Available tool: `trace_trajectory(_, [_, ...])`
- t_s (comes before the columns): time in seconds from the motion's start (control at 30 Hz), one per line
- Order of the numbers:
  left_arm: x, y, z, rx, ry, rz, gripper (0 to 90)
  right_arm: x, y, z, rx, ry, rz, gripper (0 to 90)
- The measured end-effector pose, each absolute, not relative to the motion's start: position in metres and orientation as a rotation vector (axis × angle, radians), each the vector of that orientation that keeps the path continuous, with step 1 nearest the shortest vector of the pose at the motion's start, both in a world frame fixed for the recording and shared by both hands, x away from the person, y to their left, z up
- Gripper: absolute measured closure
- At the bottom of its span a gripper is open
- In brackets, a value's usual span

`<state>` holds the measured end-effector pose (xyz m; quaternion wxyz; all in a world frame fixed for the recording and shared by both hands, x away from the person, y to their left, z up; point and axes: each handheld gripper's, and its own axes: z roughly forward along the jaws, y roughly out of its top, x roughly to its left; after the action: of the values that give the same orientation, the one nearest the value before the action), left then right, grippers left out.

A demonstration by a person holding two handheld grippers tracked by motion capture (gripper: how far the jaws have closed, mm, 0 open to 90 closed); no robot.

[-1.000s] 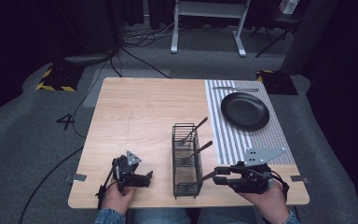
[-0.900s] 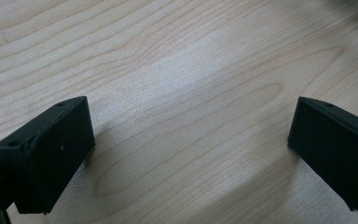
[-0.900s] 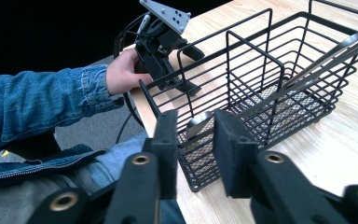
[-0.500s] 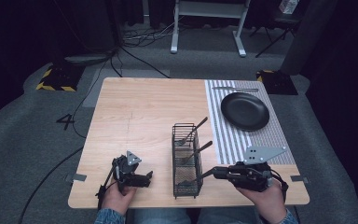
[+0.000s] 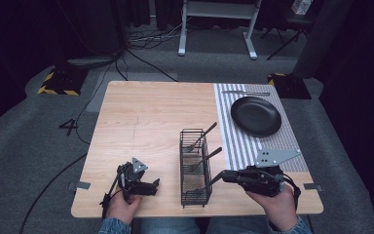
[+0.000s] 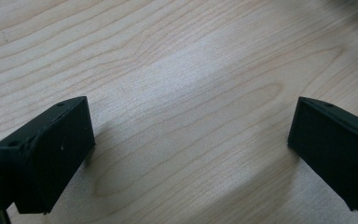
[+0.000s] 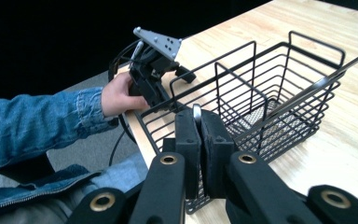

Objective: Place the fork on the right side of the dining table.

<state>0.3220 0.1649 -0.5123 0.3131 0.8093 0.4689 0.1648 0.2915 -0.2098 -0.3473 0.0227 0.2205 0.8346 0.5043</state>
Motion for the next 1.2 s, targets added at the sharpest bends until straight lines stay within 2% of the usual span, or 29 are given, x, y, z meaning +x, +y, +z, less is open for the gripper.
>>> trace_trajectory(1.2, [0.326, 0.165, -0.512, 2.142, 1.213, 0.425, 0.4, 0.292, -0.240, -0.294, 0.741, 2.341, 1.771, 87.3])
